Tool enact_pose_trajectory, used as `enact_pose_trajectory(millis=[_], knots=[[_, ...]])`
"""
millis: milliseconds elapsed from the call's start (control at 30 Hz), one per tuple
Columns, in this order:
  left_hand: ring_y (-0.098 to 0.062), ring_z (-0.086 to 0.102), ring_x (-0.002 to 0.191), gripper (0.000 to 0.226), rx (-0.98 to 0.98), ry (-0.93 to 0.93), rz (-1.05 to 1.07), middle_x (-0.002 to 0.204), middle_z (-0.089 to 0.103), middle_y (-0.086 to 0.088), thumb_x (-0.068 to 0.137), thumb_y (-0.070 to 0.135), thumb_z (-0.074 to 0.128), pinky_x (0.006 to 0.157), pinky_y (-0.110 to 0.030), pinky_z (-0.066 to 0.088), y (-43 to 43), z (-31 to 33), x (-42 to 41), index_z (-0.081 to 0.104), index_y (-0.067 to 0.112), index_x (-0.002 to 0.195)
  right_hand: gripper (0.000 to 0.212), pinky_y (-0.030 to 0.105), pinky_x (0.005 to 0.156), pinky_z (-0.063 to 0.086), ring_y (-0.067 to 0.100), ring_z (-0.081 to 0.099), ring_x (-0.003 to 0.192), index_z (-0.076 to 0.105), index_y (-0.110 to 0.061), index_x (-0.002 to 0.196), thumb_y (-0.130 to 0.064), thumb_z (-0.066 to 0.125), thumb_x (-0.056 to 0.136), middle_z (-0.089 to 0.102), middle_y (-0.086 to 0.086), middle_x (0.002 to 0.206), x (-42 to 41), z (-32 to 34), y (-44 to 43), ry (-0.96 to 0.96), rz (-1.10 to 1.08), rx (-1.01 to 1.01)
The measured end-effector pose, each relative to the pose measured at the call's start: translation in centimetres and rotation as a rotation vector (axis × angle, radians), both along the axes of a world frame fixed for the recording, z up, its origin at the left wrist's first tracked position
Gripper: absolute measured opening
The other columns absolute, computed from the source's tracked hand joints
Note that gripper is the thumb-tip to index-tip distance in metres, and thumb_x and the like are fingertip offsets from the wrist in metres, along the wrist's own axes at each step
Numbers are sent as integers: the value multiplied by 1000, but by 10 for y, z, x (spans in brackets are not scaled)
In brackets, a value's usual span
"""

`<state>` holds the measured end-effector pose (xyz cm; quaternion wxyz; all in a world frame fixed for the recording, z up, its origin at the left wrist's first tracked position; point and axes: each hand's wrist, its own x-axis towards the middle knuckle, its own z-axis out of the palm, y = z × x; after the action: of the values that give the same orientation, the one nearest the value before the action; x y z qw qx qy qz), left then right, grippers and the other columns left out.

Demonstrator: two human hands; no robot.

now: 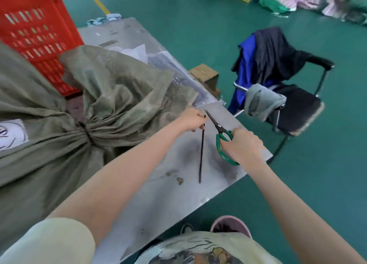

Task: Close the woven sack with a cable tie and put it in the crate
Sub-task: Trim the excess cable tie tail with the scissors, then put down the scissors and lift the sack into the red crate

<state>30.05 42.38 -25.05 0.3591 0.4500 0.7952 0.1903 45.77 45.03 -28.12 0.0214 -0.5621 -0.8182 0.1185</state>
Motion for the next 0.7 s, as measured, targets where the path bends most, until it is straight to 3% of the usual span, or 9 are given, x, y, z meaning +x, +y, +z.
enact_pose_trajectory(millis=[133,200,267,400,500,567,633,700], knots=[[-10,45,39,31,-123,-114,112,84,63,-4,93,8,40,35,-11,23,8,-19,12,45,16,63,31,28,64,36,30,52,78,49,-11,77,-41,51,83,54,6,80,5,-5,-1,43,-89,-60],[-3,42,21,32,-126,-158,156,83,68,-2,92,4,40,27,-4,18,10,-26,15,44,16,62,31,28,65,36,31,58,87,54,-10,84,-41,52,84,62,11,91,6,-10,-1,51,-95,-78],[1,38,15,33,-107,-182,171,79,74,-6,91,3,43,24,-3,15,10,-31,17,46,16,60,35,28,67,36,32,59,98,59,-5,96,-37,52,85,64,13,103,8,-13,-1,32,-90,-80],[4,40,17,33,-73,-223,194,74,60,-1,91,5,47,24,-3,21,6,-31,16,41,19,63,24,29,66,37,34,59,96,59,0,97,-19,51,85,64,16,103,8,-13,-5,20,-68,-143],[4,42,18,35,-82,-238,161,66,51,-1,90,3,53,25,-7,25,-2,-28,12,35,21,65,23,30,68,37,34,57,100,59,0,97,-17,51,84,62,17,108,5,-13,-7,-11,-43,-146],[3,49,25,15,-94,-249,166,77,57,-3,91,5,50,29,-10,29,-8,-23,8,49,18,84,26,32,69,38,35,55,105,58,0,102,-18,50,86,59,18,113,-1,-10,-7,-31,-16,-115],[-2,55,45,31,-75,-245,192,97,59,-4,90,7,48,43,-17,35,-13,-19,1,51,14,120,27,32,70,36,35,54,107,57,-1,106,-17,50,86,56,18,115,-9,-5,-9,-39,20,-61],[-5,54,57,39,-47,-220,199,101,60,-1,89,9,50,52,-20,33,-20,-15,-10,50,14,127,30,32,70,36,34,53,108,56,-3,111,-15,50,84,55,16,115,-22,0,-12,-21,76,-31]])
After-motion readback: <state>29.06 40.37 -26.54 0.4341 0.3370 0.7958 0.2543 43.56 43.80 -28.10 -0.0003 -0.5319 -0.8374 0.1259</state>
